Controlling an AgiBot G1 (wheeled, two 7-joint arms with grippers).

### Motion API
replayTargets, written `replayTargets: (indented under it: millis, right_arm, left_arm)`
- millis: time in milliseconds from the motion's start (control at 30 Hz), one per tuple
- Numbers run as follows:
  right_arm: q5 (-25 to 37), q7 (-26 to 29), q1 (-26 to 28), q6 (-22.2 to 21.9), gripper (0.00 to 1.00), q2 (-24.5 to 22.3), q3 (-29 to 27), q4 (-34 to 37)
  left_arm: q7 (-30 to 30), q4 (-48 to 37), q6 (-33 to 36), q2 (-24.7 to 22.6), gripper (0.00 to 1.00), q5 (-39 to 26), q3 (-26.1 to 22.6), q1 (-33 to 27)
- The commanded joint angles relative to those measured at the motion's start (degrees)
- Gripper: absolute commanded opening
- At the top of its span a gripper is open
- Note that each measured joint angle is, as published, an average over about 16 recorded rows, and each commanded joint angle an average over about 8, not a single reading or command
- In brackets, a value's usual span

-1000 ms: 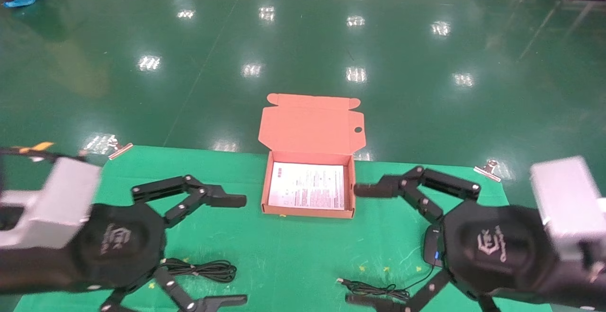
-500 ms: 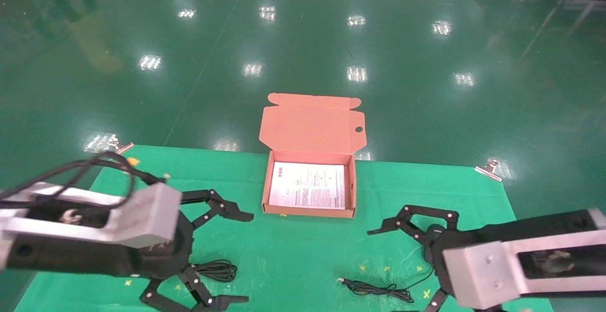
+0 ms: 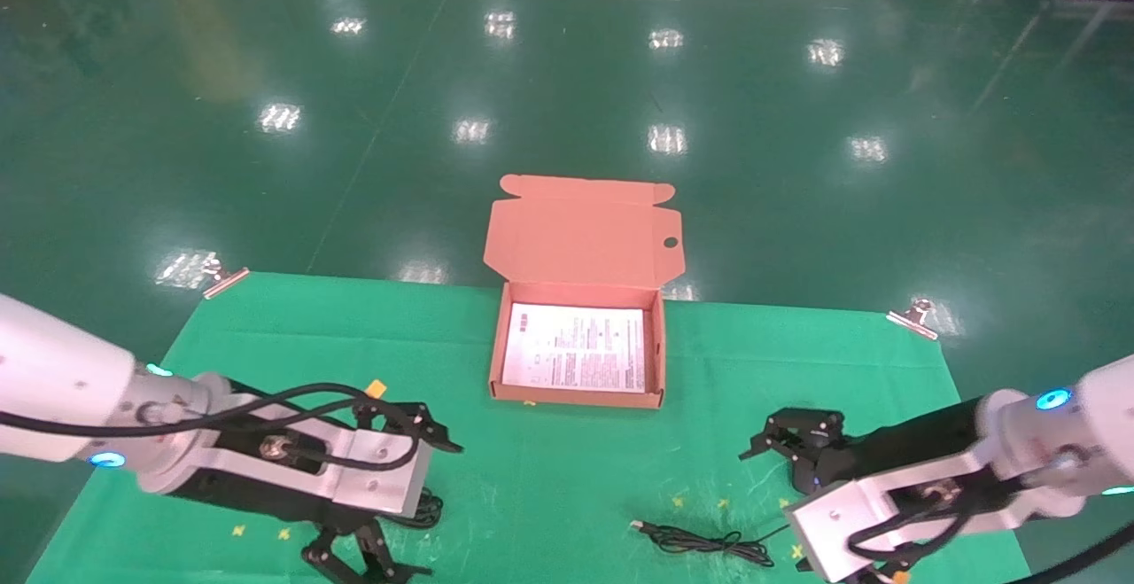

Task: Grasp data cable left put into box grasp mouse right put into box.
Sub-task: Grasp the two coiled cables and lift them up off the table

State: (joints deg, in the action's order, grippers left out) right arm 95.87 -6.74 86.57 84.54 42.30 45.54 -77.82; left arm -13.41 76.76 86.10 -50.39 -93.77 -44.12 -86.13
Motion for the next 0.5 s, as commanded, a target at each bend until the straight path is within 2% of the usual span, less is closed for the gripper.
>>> replayTargets:
  millis: [33, 267, 500]
  right_arm:
    - [2.58, 0.60, -0.39, -1.10, 1.00, 0.57, 1.14, 0.00]
    - [8.90, 1.53, -3.79, -6.14, 1.00, 2.28, 3.19, 0.07]
    - [14.66, 3.13, -7.33, -10.77, 1.00, 3.89, 4.96, 0.41]
  left_arm:
    - [0.06, 0.15, -0.80, -1.06, 1.00, -3.04, -1.42, -0.22]
    - [-0.19, 0.11, -2.98, -4.15, 1.00, -13.49, -6.03, 0.80]
    - [-1.70, -1.89, -4.26, -6.23, 1.00, -19.39, -8.75, 2.30]
